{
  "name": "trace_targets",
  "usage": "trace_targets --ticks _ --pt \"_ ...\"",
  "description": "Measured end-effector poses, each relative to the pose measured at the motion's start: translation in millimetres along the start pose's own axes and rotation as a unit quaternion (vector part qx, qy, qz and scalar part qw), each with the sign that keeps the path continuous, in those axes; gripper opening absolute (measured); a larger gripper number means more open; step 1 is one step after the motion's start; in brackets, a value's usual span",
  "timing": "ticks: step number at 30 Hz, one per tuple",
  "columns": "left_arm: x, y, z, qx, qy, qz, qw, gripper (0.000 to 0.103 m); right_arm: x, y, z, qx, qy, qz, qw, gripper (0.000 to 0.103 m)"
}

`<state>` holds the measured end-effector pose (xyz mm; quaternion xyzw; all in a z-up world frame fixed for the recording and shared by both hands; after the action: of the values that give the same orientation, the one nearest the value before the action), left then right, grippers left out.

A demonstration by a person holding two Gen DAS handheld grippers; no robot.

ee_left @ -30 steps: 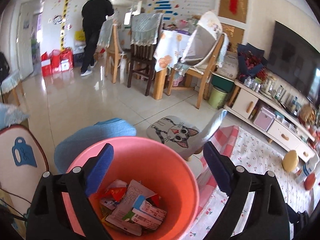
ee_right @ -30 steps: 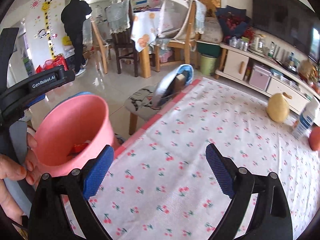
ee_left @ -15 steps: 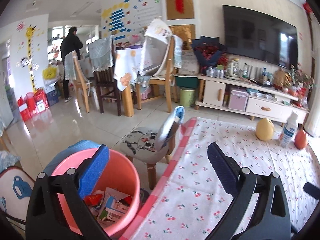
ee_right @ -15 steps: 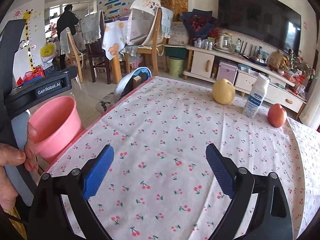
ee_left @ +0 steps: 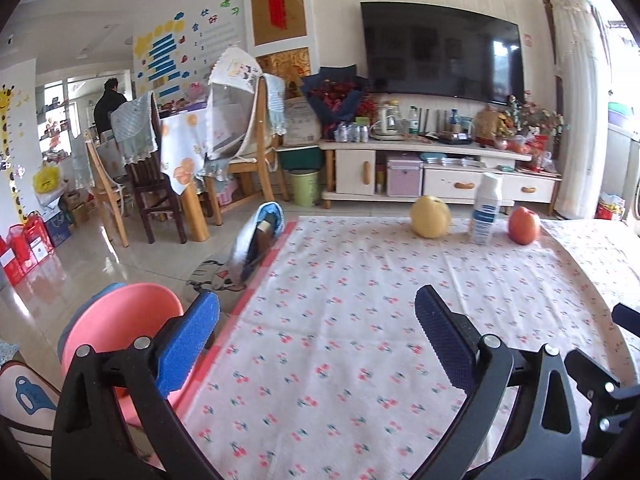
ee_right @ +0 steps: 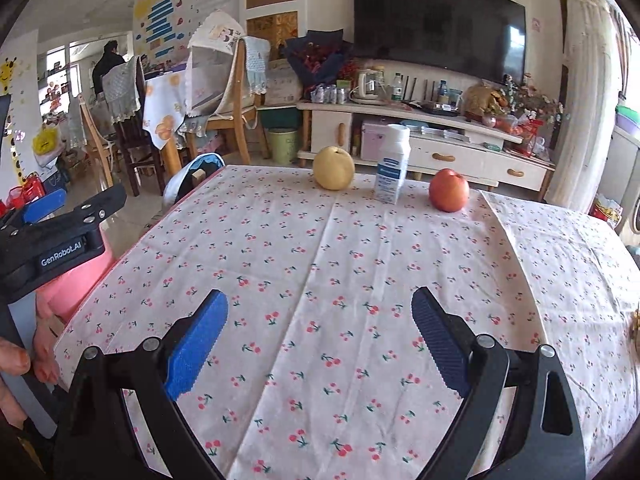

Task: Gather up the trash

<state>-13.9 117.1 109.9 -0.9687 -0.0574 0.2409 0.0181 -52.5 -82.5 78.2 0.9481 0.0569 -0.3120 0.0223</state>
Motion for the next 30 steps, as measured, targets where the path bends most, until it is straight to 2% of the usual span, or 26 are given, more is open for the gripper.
trace_targets --ticks 8,19,30 --pt "-58 27 6 -0.023 0.017 0.050 0.9983 0.099 -48 36 10 0.017 0.029 0.039 0.999 0.092" --pt "-102 38 16 -0.006 0.011 0.046 0.9989 0.099 -102 54 26 0.029 0.061 0.075 0.995 0.093" --pt "-135 49 6 0.009 0.051 0.050 0.9974 0.099 -122 54 33 0.028 0.080 0.086 0.993 0.093"
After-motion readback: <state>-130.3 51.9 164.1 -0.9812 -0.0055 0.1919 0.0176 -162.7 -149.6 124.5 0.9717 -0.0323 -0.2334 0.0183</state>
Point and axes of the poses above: each gripper's, at about its wrist camera, not at the fingertips, and x roughly the way its jaws point, y to its right, z to its underside, the point moved 8 cm from there along x, roughly the way its jaws point, and after that the axes turned 1 degree about -x, right-handed, at the moved point
